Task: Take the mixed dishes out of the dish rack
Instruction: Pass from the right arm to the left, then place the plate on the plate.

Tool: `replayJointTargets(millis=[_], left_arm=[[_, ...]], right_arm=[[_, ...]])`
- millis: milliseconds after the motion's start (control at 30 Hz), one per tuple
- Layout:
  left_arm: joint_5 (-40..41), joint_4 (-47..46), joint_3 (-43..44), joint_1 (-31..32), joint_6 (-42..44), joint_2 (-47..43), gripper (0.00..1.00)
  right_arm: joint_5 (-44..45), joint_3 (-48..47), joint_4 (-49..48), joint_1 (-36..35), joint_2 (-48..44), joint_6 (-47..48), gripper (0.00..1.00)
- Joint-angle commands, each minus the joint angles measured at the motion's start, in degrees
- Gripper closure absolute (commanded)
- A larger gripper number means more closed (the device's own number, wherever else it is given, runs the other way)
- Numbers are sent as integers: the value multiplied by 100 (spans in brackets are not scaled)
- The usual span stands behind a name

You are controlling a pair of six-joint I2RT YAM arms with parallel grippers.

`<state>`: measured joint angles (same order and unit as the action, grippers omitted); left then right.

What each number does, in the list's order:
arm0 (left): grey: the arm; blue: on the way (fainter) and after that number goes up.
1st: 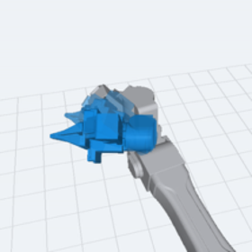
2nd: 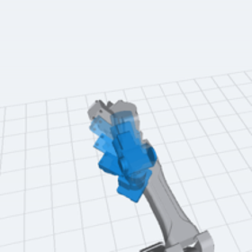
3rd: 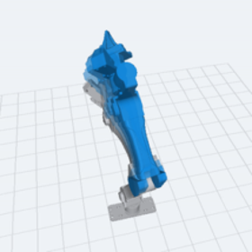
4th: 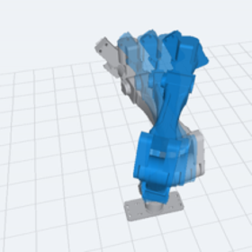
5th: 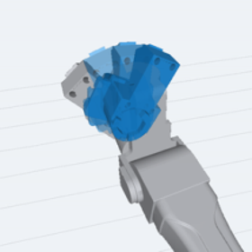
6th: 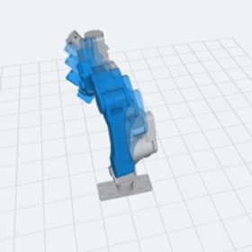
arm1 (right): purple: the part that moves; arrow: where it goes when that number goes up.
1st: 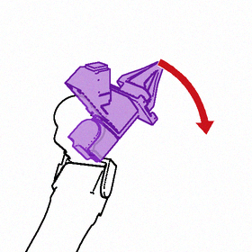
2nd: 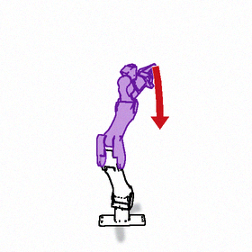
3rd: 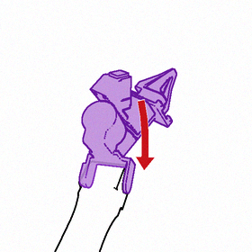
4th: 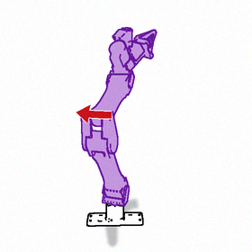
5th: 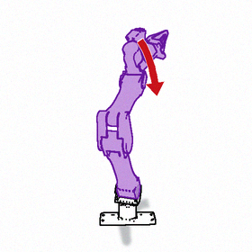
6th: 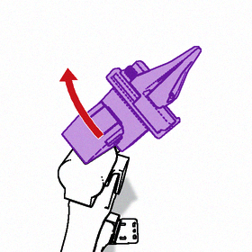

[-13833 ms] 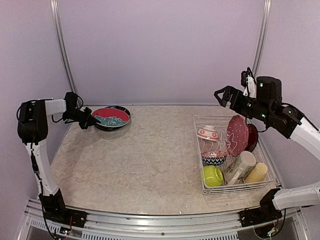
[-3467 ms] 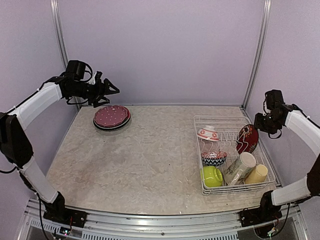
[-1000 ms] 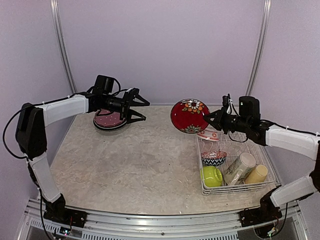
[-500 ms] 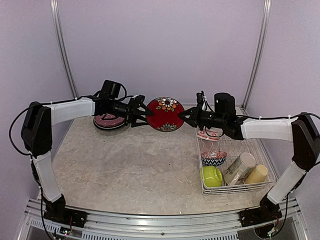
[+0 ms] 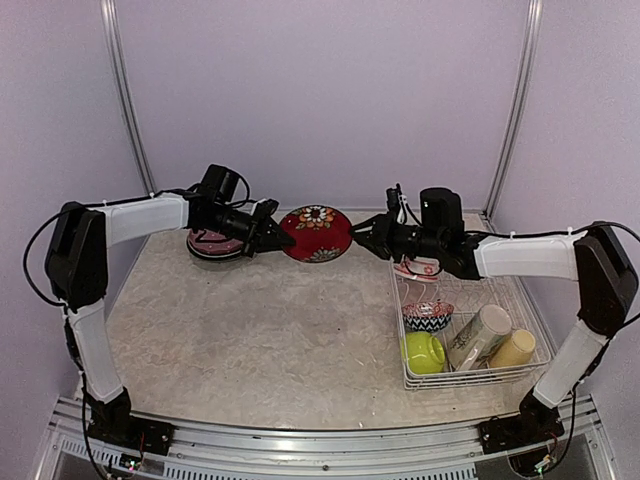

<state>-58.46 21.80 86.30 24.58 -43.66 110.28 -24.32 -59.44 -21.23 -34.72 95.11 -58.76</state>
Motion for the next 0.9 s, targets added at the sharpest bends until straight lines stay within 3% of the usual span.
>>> replayJointTargets(millis=[0, 100, 200, 500, 867], left_arm=[[30, -11, 93, -582, -116, -71, 100], [140, 107, 118, -993, -142, -81, 100], [243, 138, 72, -1545, -342, -12, 100], [464, 130, 116, -2885, -414, 291, 100], [1164, 1030, 1081, -3108, 105, 1255, 98]], right_arm=[[141, -117, 404, 23, -303, 482, 53], [383, -91, 778, 71, -513, 703, 34], [673, -102, 1212, 94, -790, 956, 26], [1691, -49, 2375, 93, -1512, 1616, 19], [2230, 138, 2922, 112, -2076, 1889, 17]])
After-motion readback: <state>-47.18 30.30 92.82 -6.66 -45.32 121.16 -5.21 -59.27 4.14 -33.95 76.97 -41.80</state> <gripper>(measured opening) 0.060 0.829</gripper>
